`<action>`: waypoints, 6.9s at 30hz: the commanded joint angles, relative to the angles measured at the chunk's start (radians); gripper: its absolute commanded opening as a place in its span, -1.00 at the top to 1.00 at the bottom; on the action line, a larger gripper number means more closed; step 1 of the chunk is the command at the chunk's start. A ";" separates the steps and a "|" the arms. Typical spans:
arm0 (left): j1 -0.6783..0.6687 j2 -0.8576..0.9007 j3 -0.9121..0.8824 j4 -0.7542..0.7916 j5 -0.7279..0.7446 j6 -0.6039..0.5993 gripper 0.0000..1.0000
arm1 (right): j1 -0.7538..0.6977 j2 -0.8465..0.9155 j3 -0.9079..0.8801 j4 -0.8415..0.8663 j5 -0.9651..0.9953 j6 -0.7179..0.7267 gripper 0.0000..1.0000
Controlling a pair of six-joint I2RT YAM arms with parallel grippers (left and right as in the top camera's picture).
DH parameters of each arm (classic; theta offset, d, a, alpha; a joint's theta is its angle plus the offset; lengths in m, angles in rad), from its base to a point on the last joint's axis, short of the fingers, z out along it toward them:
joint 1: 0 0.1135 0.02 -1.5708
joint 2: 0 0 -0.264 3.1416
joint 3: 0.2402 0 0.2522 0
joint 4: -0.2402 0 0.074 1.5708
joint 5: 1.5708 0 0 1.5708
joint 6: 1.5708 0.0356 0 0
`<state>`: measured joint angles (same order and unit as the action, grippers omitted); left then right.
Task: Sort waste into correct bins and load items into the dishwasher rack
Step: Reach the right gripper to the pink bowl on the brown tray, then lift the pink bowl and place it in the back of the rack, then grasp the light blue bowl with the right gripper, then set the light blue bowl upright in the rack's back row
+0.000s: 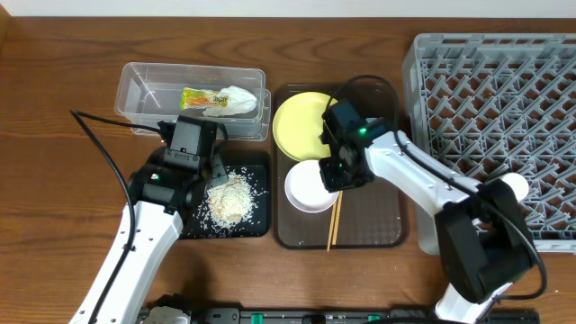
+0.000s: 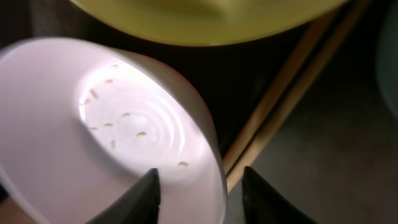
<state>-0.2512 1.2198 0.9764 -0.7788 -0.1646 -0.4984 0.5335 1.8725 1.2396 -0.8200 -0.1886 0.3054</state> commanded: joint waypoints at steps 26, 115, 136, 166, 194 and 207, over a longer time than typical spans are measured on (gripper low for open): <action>0.004 0.002 0.004 0.021 -0.024 -0.013 -0.03 | -0.350 -0.266 0.155 0.426 0.840 -0.433 0.98; 0.004 0.002 0.004 0.027 -0.023 -0.013 -0.04 | -0.264 0.031 0.088 0.001 0.390 0.035 0.98; 0.004 0.002 0.003 0.028 -0.023 -0.013 -0.04 | -0.499 -0.441 0.088 0.283 0.761 -0.354 0.98; 0.004 0.002 0.004 0.028 -0.023 -0.013 -0.04 | -0.603 0.090 0.088 1.119 1.163 -0.978 0.98; 0.004 0.002 0.003 0.028 -0.023 -0.013 -0.05 | -0.609 0.110 0.088 1.121 1.244 -0.925 0.97; 0.004 0.002 0.004 0.027 -0.023 -0.013 -0.04 | -0.592 0.110 0.088 1.006 1.201 -0.728 0.98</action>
<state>-0.2512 1.2213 0.9760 -0.7513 -0.1650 -0.5011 -0.0612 1.9739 1.3262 0.1967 1.0542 -0.4870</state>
